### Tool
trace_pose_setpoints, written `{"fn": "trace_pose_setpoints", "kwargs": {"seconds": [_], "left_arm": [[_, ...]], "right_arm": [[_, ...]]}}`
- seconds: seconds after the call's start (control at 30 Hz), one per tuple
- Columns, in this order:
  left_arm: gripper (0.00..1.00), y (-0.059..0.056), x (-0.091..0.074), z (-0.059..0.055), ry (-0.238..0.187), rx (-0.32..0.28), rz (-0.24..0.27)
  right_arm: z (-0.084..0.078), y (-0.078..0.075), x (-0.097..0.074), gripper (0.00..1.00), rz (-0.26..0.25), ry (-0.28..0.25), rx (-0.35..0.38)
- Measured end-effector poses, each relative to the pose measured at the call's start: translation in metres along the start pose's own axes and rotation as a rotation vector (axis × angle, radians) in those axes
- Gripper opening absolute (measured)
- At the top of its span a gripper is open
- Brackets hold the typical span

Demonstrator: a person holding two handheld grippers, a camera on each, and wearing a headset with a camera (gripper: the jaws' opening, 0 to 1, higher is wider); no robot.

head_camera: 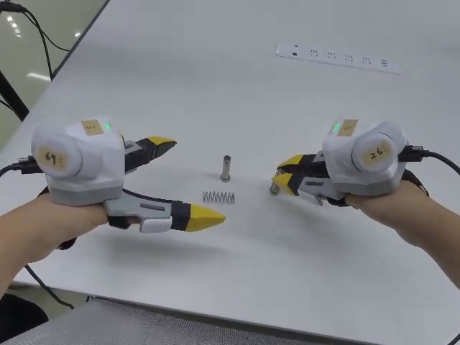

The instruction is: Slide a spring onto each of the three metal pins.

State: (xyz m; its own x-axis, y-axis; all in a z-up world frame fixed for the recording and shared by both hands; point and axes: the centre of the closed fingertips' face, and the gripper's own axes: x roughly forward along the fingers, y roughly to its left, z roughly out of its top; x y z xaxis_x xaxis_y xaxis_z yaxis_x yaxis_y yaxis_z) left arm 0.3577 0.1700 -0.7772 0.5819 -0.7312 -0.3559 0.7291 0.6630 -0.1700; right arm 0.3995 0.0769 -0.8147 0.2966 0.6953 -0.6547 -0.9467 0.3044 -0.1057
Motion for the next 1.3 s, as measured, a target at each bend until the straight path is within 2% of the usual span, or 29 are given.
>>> {"fn": "trace_pose_setpoints", "kwargs": {"seconds": [0.67, 0.9, 1.3], "left_arm": [[0.95, -0.001, -0.002, -0.001, 0.000, -0.006, 0.001], [0.94, -0.001, -0.002, 0.000, -0.001, -0.006, 0.000], [0.95, -0.001, -0.003, 0.002, -0.004, -0.014, -0.001]], "right_arm": [[0.002, 0.001, 0.000, 0.08, 0.013, 0.002, -0.006], [0.004, 0.000, 0.000, 0.12, 0.011, -0.006, 0.003], [0.018, -0.001, -0.014, 0.13, 0.006, -0.068, 0.055]]}}
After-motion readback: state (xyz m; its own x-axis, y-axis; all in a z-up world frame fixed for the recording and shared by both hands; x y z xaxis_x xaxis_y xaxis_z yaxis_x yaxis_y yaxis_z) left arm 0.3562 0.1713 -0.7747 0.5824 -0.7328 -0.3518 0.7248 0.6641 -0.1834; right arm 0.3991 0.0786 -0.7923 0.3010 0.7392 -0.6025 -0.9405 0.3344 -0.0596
